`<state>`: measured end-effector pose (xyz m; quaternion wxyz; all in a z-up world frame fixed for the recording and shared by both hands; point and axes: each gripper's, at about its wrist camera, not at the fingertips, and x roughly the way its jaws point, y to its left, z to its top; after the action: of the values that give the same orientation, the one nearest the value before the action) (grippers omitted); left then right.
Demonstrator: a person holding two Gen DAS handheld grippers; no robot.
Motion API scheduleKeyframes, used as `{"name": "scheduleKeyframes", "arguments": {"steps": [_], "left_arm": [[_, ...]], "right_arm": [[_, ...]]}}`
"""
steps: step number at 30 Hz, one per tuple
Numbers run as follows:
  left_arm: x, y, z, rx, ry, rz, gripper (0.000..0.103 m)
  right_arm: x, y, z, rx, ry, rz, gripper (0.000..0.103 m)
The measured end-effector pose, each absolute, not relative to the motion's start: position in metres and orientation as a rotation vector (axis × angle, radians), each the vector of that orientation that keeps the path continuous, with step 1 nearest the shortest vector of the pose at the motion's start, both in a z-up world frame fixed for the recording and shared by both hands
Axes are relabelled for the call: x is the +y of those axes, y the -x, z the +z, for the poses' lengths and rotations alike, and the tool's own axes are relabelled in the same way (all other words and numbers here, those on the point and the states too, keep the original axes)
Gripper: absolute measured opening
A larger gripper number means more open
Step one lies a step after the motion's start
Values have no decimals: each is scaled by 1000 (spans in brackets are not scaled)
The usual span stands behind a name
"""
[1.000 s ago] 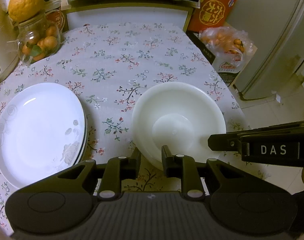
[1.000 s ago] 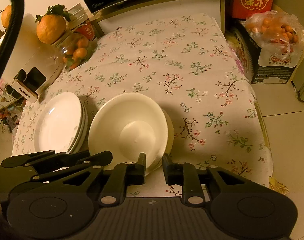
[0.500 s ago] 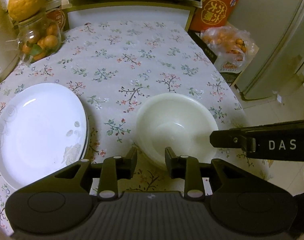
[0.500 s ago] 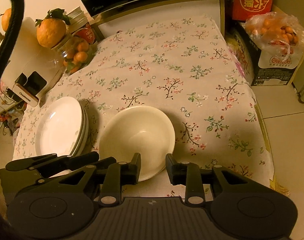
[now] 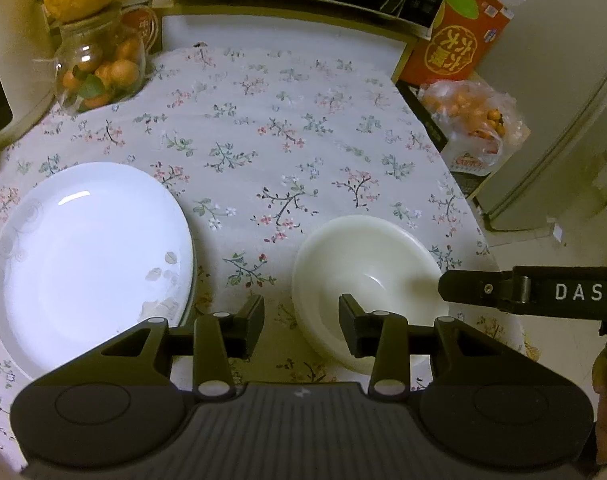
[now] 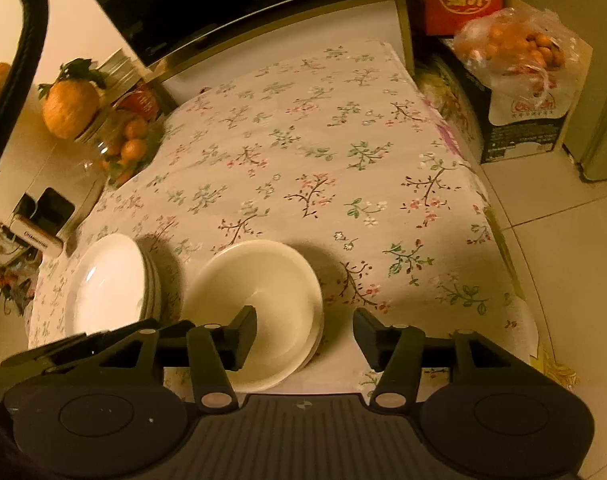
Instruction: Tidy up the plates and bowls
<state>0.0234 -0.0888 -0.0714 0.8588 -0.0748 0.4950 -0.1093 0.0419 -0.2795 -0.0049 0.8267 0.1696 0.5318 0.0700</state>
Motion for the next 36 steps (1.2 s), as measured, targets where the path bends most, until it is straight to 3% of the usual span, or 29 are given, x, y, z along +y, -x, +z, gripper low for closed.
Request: {"name": "scheduleKeyframes", "arguments": {"steps": [21,23,24,26,27,36], "left_arm": [[-98,-35,-98,1063,79,-215,38],[-99,-35,-99,1059,65,-219,36],[-100,-34,-100,1056,63,-224,33],[-102,-33,-101,1058,66,-250,17],[-104,-33,-101,1058,62,-255,17],[-104,-32,-95,1024,35,-243,16]], "right_arm": [[-258,-57,-39,1244,-324,96,52],[-256,-57,-41,1250,-315,99,46],[-254,-57,-42,1256,-306,108,34],[-250,-57,-44,1265,-294,126,23],[-248,-57,-44,1267,-282,126,20],[-245,-55,-40,1254,-257,126,18]]}}
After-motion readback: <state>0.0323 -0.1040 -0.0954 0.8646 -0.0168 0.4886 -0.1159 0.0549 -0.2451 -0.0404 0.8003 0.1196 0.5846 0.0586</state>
